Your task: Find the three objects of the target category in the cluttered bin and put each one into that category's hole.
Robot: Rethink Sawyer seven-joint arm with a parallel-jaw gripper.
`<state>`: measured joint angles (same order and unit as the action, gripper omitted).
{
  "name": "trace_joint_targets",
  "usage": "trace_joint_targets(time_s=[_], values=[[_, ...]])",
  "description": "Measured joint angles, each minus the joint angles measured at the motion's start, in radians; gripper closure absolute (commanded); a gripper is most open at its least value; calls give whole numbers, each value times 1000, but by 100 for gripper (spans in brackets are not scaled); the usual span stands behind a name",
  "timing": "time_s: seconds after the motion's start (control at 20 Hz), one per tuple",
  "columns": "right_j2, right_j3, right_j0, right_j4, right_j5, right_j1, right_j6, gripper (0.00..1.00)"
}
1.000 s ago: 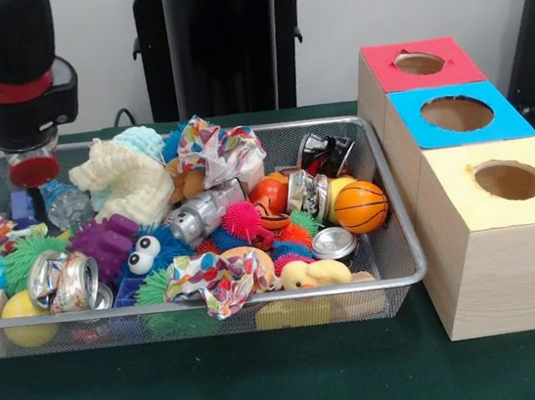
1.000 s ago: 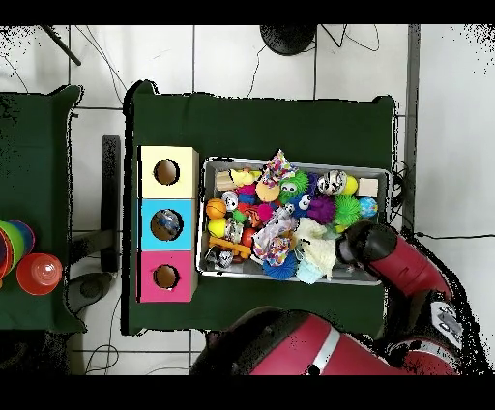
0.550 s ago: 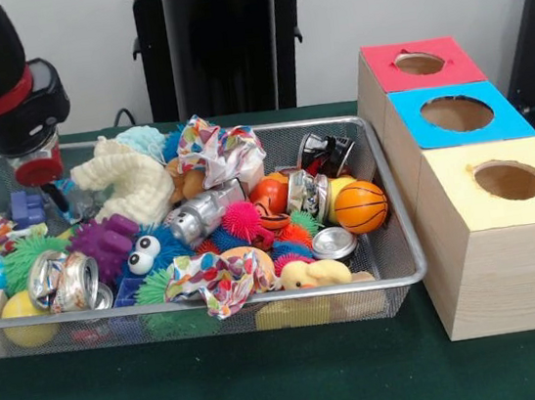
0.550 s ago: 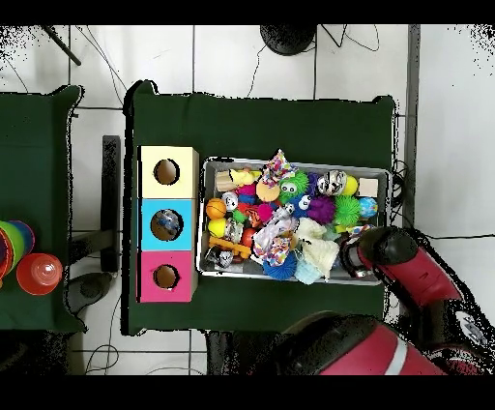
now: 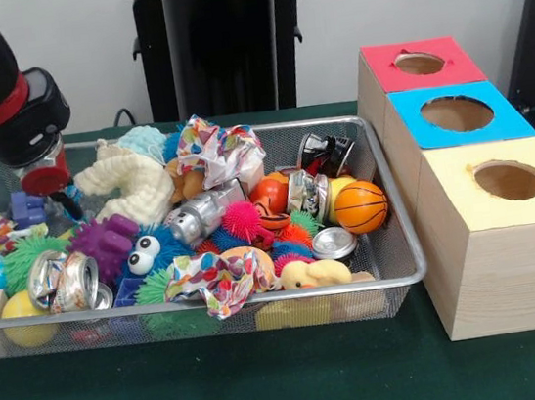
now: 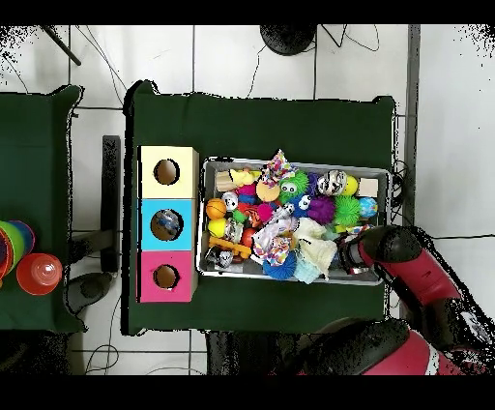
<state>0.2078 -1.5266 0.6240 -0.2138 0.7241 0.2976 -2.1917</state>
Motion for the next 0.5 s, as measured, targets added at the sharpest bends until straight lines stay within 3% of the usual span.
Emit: trace_joint_targets(time_s=[0.5], values=[[-53,-2,19,0,0,-3,0,0]])
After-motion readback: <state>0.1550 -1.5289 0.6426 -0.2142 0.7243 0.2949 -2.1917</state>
